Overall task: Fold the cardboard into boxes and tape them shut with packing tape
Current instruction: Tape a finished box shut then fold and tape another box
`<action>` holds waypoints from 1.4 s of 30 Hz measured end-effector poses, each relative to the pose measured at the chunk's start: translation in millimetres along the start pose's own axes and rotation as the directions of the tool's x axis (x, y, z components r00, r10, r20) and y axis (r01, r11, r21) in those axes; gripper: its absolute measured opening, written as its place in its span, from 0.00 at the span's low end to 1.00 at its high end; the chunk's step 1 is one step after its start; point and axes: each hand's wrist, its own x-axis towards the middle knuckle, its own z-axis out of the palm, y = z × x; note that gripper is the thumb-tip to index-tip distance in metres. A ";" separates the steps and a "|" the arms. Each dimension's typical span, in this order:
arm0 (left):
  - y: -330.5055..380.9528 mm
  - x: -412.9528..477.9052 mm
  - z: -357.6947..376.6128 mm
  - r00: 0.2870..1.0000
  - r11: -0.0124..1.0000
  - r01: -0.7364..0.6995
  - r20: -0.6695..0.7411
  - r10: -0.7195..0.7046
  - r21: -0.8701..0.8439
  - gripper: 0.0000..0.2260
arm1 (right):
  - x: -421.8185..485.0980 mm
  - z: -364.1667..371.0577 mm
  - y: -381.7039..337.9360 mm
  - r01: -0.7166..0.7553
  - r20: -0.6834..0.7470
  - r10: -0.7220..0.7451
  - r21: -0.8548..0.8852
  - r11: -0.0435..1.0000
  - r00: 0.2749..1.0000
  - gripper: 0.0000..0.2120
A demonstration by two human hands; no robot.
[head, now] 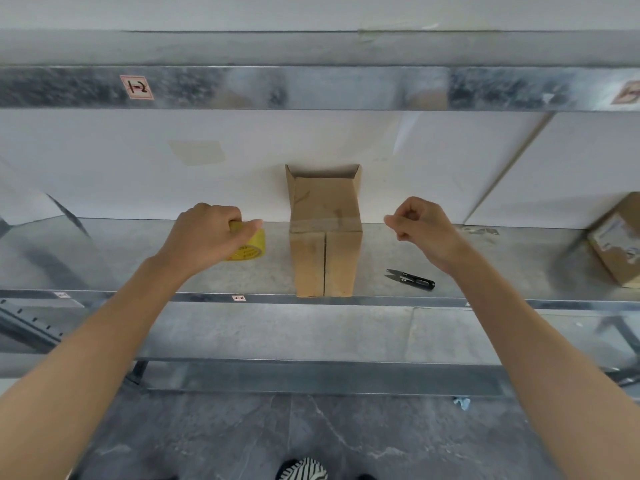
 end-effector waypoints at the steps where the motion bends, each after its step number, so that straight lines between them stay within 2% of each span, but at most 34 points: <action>1: 1.9 1.6 0.4 1.000 1.000 -0.003 0.001 0.003 0.021 0.22 | 0.7 -1.1 2.1 -0.004 -0.003 0.004 0.008 1.000 1.000 0.10; 5: 4.6 7.2 3.5 1.000 0.998 -0.005 -0.007 0.006 0.068 0.20 | 4.4 -4.8 6.0 -0.017 -0.005 0.017 0.019 1.000 1.000 0.10; 11: 0.0 9.9 24.9 1.000 0.999 0.006 0.003 -0.006 0.045 0.19 | 9.9 1.4 19.9 -0.073 -0.001 0.073 0.038 0.997 0.997 0.11; 17: 9.4 2.0 66.4 0.998 0.999 0.033 -0.053 -0.032 0.013 0.28 | 7.9 38.5 42.8 -0.127 -0.041 0.129 0.052 0.991 0.991 0.11; 20: 15.9 -1.4 74.7 0.995 0.999 0.051 -0.089 -0.050 0.008 0.26 | 6.7 61.4 49.1 -0.099 -0.102 0.105 0.067 0.993 0.989 0.09; 23: 16.6 -6.0 73.1 0.993 0.998 0.064 -0.098 -0.064 0.000 0.27 | 4.3 74.7 55.8 -0.118 -0.135 0.132 0.106 0.987 0.982 0.05; 26: 20.1 -7.9 70.3 0.993 0.997 0.080 -0.086 -0.080 -0.004 0.25 | 1.3 77.7 63.6 -0.198 -0.122 0.198 0.019 0.980 0.972 0.15; 28: 24.4 -8.1 69.5 0.991 0.994 0.105 -0.081 -0.104 0.010 0.20 | -0.2 74.3 59.5 -0.151 -0.189 0.142 -0.030 0.988 0.972 0.15; 31: 26.5 -8.5 69.9 0.986 0.990 0.140 -0.091 -0.140 -0.005 0.18 | 2.9 69.7 36.2 -0.031 -0.298 0.052 0.075 0.997 0.953 0.13; 33: 28.2 -9.7 71.3 0.985 0.986 0.159 -0.057 -0.162 -0.041 0.19 | 4.1 71.9 16.8 -0.023 -0.207 0.040 0.085 0.996 0.978 0.15; 36: 36.6 -12.9 69.6 0.987 0.984 0.160 0.036 -0.157 -0.084 0.20 | 10.8 76.2 8.6 0.025 -0.085 -0.026 -0.014 1.000 0.996 0.23; 39: 44.5 -14.1 61.9 0.962 0.955 0.204 0.225 -0.155 -0.214 0.14 | 18.9 68.7 9.7 0.055 -0.062 -0.060 -0.084 0.995 0.996 0.23; 42: 46.4 -16.3 53.3 0.906 0.857 0.299 0.408 -0.116 -0.421 0.07 | 24.0 58.2 8.3 0.084 -0.011 -0.086 -0.129 0.988 0.996 0.22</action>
